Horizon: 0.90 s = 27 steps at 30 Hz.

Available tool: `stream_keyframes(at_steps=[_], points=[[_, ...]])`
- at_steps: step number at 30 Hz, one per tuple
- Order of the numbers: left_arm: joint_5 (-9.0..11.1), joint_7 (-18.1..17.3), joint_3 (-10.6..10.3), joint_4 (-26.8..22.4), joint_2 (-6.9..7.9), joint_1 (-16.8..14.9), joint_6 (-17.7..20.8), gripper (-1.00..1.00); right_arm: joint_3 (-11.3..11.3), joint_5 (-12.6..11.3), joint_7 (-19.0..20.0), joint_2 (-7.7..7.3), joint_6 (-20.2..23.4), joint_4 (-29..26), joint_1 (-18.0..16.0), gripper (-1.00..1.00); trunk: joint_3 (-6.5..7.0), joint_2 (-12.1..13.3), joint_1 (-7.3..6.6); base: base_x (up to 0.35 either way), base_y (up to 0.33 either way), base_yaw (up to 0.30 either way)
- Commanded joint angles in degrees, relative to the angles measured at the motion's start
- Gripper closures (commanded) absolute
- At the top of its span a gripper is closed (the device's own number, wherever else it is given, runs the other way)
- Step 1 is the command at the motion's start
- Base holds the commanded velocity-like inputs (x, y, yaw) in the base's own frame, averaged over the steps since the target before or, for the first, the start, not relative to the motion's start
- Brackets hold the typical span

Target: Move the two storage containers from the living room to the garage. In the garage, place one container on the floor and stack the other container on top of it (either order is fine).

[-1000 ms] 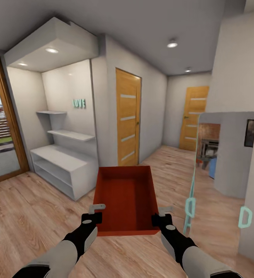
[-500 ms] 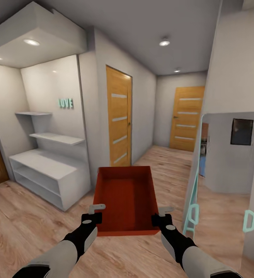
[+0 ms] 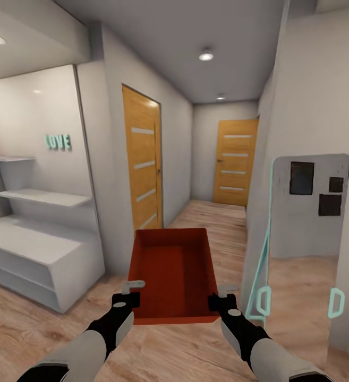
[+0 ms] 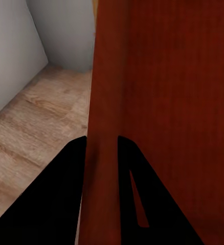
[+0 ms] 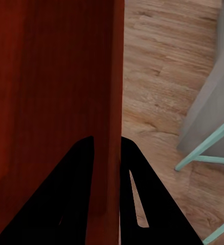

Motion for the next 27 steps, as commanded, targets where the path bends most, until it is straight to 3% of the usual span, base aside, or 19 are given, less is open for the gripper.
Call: stream_keyframes(at_steps=[1, 14, 27], points=[[0.4, 0.4, 2.3, -1.4, 1.23, 0.0, -0.4, 1.0, -1.6, -0.3, -0.4, -0.14, -0.1, 0.2, -0.1, 1.0, -0.1, -0.1, 0.04, 0.303, 0.22, -0.281], [0.4, 0.4, 2.2, -1.4, 1.23, 0.0, -0.4, 1.0, -1.6, -0.3, -0.4, -0.15, -0.1, 0.2, -0.1, 1.0, -0.1, -0.1, 0.04, 0.303, 0.22, -0.277], [0.4, 0.4, 2.2, -1.4, 1.23, 0.0, -0.4, 1.0, -1.6, -0.3, -0.4, -0.15, -0.2, 0.2, -0.1, 1.0, -0.1, -0.1, 0.04, 0.303, 0.22, -0.028]])
